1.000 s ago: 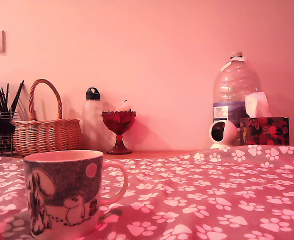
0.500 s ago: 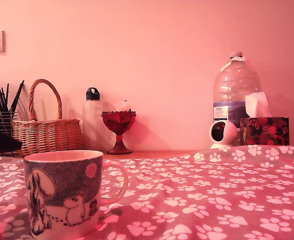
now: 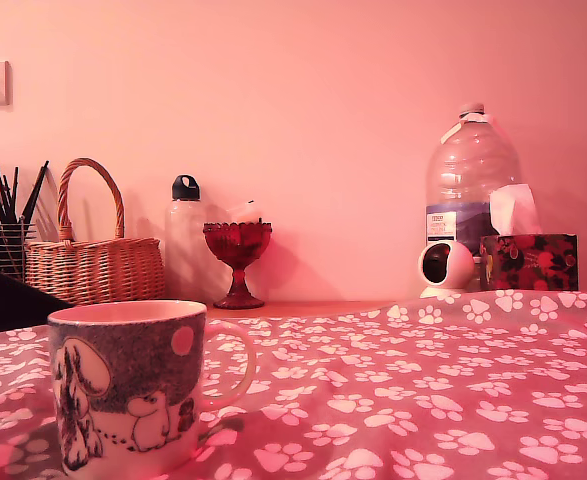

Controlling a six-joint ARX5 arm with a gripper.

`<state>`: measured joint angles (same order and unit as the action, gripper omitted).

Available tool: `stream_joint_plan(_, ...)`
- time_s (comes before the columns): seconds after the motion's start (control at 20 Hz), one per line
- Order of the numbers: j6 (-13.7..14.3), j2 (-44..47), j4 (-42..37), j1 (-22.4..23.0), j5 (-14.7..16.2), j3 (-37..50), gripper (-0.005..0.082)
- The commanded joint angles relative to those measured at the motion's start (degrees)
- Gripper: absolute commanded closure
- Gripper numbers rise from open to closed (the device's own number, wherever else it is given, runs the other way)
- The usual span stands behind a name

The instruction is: Pick the coffee capsule and then drop it inside the coffee cup in front of you

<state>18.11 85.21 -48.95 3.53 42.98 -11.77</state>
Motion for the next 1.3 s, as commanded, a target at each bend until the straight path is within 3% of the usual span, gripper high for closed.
stream_joint_plan(0.0,0.13,1.64,-0.59,0.74,-0.11,-0.39,0.0236)
stream_joint_plan(0.6,-0.13,10.51,-2.51,2.64,-2.58,-5.29,0.0236)
stream_joint_plan(1.1,-0.04,13.86,-2.51,5.40,-2.23,-7.98,0.0237)
stream_joint_plan(1.25,0.37,14.05,-2.58,6.67,-4.15,-8.09,0.0237)
